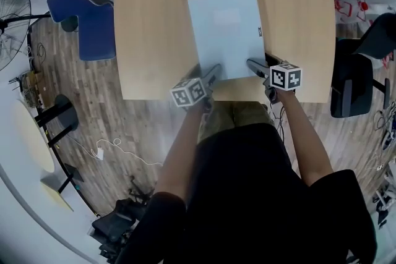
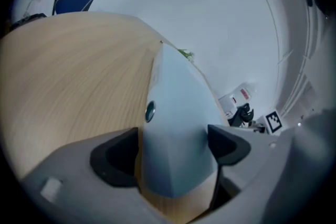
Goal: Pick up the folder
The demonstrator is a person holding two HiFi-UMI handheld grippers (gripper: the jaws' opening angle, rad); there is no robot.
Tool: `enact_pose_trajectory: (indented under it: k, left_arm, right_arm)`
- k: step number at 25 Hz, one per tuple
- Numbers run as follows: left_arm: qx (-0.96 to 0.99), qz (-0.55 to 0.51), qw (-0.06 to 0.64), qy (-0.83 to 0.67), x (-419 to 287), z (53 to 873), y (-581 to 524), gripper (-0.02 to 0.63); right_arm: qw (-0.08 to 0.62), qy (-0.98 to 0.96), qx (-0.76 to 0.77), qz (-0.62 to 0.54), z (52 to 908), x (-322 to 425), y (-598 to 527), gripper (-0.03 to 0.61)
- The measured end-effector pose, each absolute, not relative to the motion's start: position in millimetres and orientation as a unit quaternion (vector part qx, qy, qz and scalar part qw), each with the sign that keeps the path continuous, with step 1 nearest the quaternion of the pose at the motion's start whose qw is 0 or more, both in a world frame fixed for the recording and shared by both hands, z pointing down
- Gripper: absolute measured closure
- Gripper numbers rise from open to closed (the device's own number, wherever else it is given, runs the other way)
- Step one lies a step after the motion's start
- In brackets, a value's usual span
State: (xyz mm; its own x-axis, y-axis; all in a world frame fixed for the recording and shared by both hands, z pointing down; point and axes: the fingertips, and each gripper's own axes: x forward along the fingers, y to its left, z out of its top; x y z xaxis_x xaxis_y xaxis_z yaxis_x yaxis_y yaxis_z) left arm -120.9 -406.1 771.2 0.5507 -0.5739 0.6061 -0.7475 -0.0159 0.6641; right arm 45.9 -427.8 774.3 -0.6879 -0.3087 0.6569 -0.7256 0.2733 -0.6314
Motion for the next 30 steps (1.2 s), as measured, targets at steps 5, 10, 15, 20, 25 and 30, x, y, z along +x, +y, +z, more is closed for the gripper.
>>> enact_pose_trajectory:
  k: [5,10,15,20,25,30]
  left_arm:
    - [0.714,0.073,0.518,-0.466,-123.3,770.4,-405.0,0.201]
    - [0.720,0.086,0.519,-0.453,-122.5,769.4,-404.1,0.229]
    - [0.729,0.099,0.506,-0.450,-124.6,764.8,-398.1,0.235]
    - [0.748,0.086,0.473,-0.457,-128.2,741.5,-384.1,0.238]
    - [0.768,0.072,0.437,-0.462,-134.0,701.6,-371.5,0.236]
    - [0.802,0.060,0.369,-0.466,-134.2,639.2,-368.0,0.236]
  right_arm:
    - [0.215,-0.765,0.321,0.515,776.6,42.7,-427.4,0.206]
    - [0.220,-0.772,0.319,0.504,776.5,40.5,-425.0,0.212]
    - [0.220,-0.783,0.325,0.483,772.4,39.1,-418.1,0.221]
    - [0.209,-0.803,0.329,0.452,749.6,35.0,-404.6,0.224]
    - [0.192,-0.825,0.335,0.413,709.7,29.7,-394.6,0.225]
    - [0.158,-0.851,0.346,0.362,650.3,30.2,-389.4,0.227]
